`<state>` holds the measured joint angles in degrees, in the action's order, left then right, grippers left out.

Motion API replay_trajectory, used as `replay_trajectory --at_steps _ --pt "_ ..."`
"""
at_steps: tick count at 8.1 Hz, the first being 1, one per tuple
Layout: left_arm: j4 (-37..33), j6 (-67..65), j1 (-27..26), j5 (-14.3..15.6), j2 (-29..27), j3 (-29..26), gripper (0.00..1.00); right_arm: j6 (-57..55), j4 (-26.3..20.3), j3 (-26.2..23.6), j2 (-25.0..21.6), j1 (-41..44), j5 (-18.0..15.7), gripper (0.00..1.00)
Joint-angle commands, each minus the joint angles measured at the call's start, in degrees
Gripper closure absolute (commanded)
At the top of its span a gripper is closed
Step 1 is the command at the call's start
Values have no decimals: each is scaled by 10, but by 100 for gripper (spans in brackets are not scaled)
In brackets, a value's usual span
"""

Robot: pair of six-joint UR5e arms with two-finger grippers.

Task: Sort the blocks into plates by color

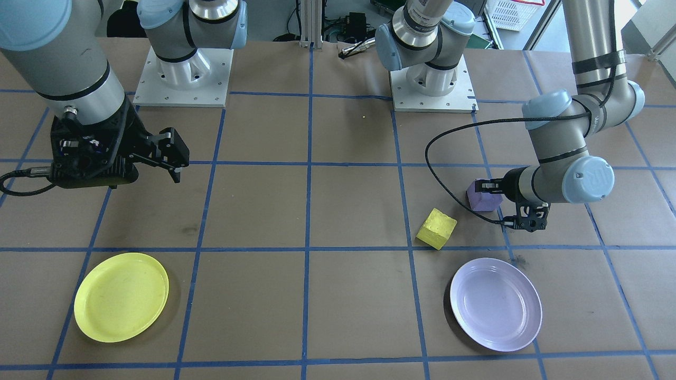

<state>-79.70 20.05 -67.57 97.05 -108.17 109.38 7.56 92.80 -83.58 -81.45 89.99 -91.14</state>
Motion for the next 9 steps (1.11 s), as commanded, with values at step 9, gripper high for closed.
replay_trajectory --at_steps 9 --pt "-192 -47 -50 -30 -115 -378 77 1 -1 0 -2 0 0 0"
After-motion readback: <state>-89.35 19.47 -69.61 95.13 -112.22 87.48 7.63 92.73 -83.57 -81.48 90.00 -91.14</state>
